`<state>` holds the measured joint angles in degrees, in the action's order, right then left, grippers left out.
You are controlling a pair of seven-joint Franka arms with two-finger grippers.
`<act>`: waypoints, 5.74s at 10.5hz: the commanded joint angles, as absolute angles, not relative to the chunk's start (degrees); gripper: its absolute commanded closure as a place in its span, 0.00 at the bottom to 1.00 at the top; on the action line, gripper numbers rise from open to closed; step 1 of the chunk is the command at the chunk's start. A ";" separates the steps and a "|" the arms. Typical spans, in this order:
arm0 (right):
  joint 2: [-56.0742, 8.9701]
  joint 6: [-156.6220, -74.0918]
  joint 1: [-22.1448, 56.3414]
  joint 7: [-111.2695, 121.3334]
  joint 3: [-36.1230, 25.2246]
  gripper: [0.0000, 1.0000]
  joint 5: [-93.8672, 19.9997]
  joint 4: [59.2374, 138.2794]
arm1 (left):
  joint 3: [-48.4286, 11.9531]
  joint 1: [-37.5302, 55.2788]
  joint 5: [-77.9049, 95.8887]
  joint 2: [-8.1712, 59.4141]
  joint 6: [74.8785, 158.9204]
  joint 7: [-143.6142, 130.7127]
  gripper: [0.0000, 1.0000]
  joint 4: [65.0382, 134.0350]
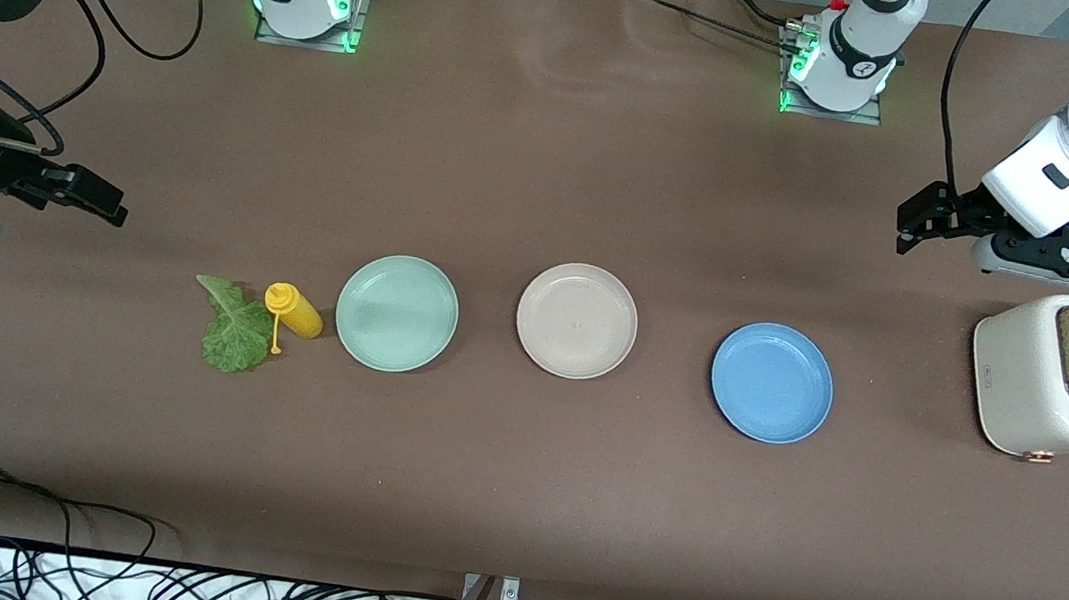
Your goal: Make sandwich on beige plate with both arms
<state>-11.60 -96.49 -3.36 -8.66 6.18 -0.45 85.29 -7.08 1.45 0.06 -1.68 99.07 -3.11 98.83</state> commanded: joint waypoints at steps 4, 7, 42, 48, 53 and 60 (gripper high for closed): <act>-11.08 -93.78 -2.37 -8.53 6.94 0.00 3.08 84.46 | -7.21 0.79 1.32 -1.14 99.05 -2.11 0.00 97.82; -11.60 -93.78 -2.29 -8.53 7.12 0.00 3.08 84.64 | -7.12 0.79 1.32 -1.14 99.05 -2.02 0.00 97.82; -13.01 -95.36 -2.20 -8.53 7.12 0.00 2.55 89.38 | -7.12 0.18 1.32 -1.14 97.91 -2.11 0.00 97.82; -13.09 -95.36 -2.28 -8.53 7.12 0.00 2.55 89.65 | -7.12 0.26 1.23 -1.05 98.00 -2.11 0.00 97.73; -13.27 -95.63 -2.29 -8.53 7.12 0.00 2.64 89.65 | -7.12 0.18 1.32 -1.05 98.00 -2.02 0.00 97.73; -14.32 -96.41 -2.37 -6.69 7.03 0.00 2.72 89.65 | -7.21 0.26 1.32 -1.05 98.00 -2.11 0.00 97.65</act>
<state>-14.13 -95.36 -2.13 -8.18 6.82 2.08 88.99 -7.00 0.65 0.06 -1.52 98.83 -3.11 98.83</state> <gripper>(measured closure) 0.000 0.000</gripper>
